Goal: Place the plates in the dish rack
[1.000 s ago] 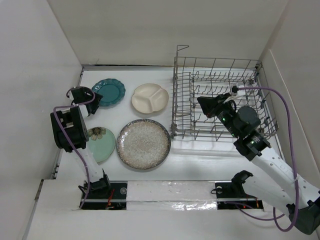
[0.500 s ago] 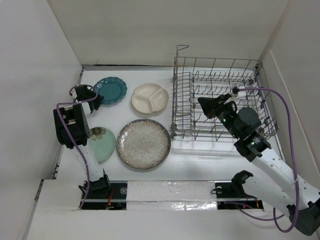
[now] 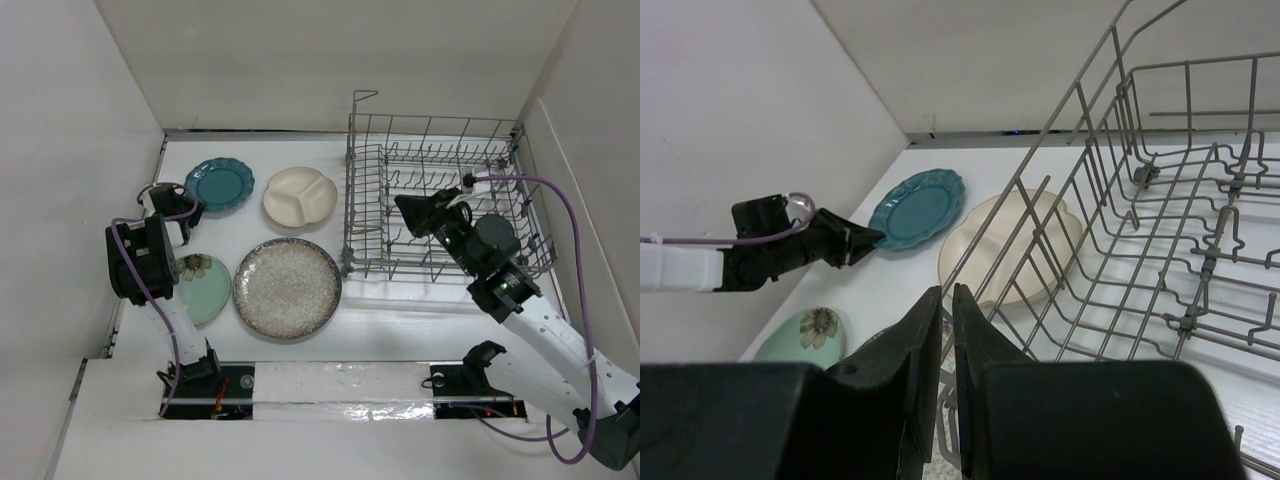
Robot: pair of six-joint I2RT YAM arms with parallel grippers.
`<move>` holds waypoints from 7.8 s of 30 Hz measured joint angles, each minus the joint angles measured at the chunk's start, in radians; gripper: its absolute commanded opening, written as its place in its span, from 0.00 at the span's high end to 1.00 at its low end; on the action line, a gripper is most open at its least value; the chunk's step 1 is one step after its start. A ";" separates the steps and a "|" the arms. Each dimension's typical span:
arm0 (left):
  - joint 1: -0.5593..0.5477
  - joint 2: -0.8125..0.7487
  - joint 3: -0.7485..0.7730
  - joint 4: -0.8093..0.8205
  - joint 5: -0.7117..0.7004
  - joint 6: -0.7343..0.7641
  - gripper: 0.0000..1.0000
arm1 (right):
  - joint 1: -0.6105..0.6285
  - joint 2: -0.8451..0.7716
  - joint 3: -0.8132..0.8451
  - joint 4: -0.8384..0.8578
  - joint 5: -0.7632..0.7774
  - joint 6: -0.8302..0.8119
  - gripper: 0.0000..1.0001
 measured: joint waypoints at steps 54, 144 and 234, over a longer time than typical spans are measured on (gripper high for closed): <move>0.014 -0.726 -0.175 -0.195 0.048 0.204 1.00 | 0.172 0.771 0.531 0.039 -0.327 -0.023 0.31; -0.196 -1.280 -0.401 -0.219 0.633 0.176 0.98 | -0.778 0.377 0.417 -0.130 0.086 -0.049 1.00; -0.140 -1.324 -0.213 -0.357 0.523 0.237 0.99 | 0.443 0.694 0.336 -0.171 0.103 -0.023 1.00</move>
